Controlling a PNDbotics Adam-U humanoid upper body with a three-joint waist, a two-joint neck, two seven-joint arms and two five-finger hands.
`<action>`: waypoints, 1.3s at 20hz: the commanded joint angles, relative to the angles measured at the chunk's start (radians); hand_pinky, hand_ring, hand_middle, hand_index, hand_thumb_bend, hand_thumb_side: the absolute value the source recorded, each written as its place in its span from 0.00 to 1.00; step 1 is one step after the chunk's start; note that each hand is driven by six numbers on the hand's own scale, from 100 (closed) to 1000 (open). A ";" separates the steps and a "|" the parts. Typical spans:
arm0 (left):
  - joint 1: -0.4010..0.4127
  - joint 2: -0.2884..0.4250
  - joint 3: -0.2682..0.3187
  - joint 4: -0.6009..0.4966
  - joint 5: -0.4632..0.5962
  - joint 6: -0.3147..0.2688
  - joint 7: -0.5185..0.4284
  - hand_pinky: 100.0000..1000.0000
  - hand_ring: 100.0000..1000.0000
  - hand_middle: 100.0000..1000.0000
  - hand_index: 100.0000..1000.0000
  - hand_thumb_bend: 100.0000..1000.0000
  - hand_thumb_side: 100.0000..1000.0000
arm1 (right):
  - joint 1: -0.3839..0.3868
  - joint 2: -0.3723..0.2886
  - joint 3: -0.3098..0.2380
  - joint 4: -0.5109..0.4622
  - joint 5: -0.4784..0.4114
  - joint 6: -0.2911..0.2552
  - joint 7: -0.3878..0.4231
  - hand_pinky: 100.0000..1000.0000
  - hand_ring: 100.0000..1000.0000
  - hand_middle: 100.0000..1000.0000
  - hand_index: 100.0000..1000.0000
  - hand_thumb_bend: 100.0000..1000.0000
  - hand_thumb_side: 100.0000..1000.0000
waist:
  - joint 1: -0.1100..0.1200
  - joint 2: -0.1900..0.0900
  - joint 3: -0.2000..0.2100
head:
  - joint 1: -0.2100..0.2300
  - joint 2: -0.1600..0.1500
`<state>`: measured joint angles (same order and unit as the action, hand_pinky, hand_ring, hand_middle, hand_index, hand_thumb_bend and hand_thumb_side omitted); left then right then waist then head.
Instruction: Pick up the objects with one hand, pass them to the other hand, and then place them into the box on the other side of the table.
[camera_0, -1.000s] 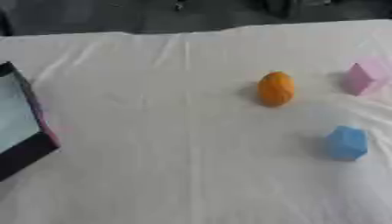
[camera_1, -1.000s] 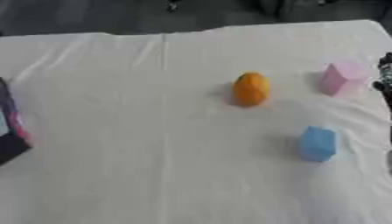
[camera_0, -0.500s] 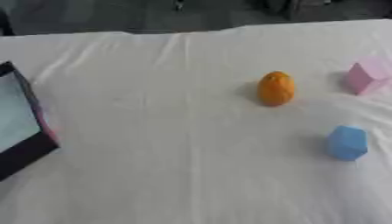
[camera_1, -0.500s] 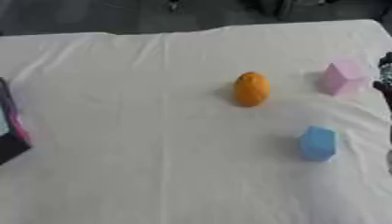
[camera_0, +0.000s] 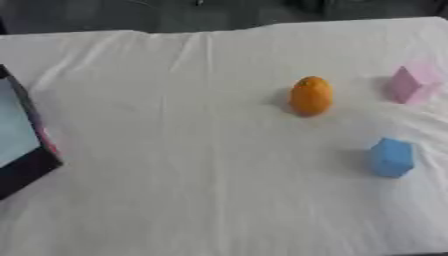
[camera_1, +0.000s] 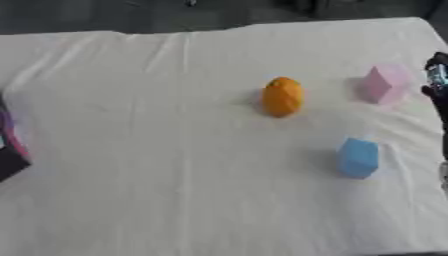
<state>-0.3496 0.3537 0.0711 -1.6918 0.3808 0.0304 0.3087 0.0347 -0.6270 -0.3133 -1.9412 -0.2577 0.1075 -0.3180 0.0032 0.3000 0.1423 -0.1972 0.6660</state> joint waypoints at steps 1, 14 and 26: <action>-0.001 0.035 0.012 -0.008 -0.006 -0.002 0.007 1.00 0.73 0.84 0.84 0.19 0.80 | 0.046 -0.138 -0.009 -0.034 0.042 0.007 0.023 0.85 0.93 0.81 0.85 0.00 0.41 | -0.006 -0.020 -0.005 | -0.004 0.005; 0.020 0.069 0.018 -0.002 -0.018 -0.003 0.016 1.00 0.73 0.84 0.84 0.18 0.80 | 0.190 -0.537 0.047 -0.059 0.146 0.027 0.227 0.87 0.93 0.84 0.89 0.00 0.21 | -0.031 -0.026 -0.036 | -0.026 0.002; 0.018 0.068 0.008 0.001 -0.021 0.001 0.007 1.00 0.73 0.84 0.84 0.18 0.81 | 0.163 -0.615 0.183 -0.059 0.234 0.000 0.343 0.86 0.92 0.82 0.89 0.11 0.11 | -0.031 -0.023 -0.029 | -0.024 0.006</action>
<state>-0.3235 0.3944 0.0769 -1.6798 0.3683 0.0317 0.3190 0.2046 -1.1970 -0.1295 -1.9894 -0.0394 0.1060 0.0191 -0.0285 0.2961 0.1124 -0.2222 0.6746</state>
